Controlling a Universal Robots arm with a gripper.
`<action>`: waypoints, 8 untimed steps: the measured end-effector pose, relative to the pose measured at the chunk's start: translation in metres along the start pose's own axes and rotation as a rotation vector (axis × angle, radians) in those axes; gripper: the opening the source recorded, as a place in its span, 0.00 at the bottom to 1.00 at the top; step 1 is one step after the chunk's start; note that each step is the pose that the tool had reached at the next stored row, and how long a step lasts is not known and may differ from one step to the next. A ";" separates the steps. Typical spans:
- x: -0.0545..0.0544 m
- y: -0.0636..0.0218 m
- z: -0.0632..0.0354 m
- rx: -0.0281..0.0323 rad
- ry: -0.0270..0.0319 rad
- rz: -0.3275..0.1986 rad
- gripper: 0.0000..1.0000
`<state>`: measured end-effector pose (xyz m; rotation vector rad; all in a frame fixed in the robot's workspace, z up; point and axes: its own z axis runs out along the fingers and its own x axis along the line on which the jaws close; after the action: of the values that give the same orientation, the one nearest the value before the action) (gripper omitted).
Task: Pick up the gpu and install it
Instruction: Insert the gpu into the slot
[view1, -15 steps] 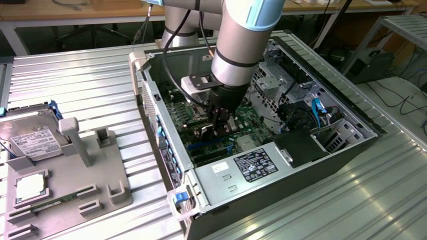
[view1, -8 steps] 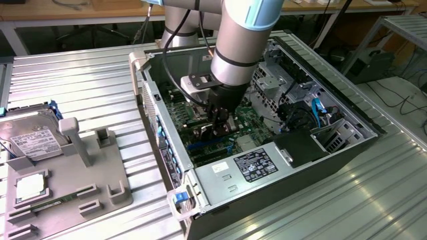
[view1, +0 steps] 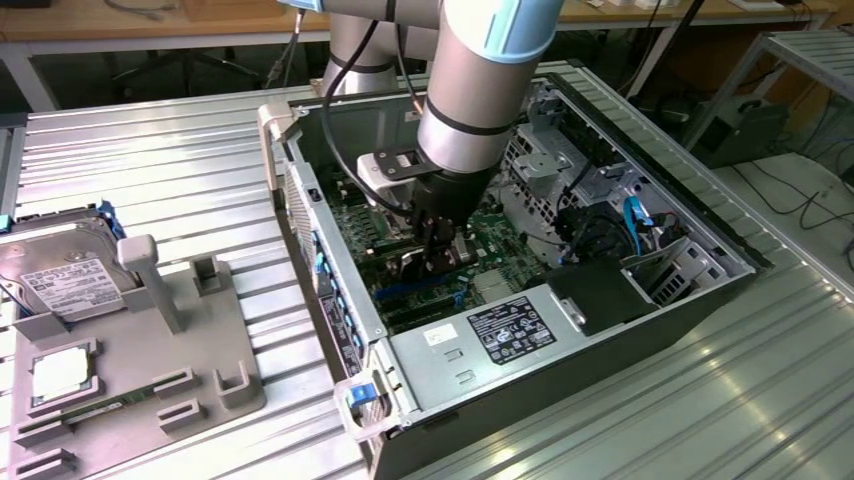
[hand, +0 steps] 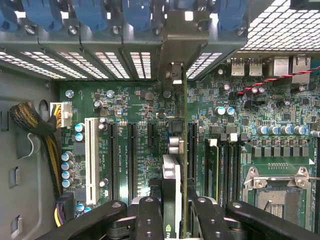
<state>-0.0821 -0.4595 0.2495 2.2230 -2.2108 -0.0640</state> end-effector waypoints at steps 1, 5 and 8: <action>0.000 0.0000 0.0000 0.0000 0.0000 0.000 0.28; 0.000 0.0000 0.0004 0.0001 -0.0002 0.000 0.28; 0.000 0.0000 0.0017 -0.0001 0.0000 0.000 0.28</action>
<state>-0.0821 -0.4595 0.2478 2.2230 -2.2107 -0.0640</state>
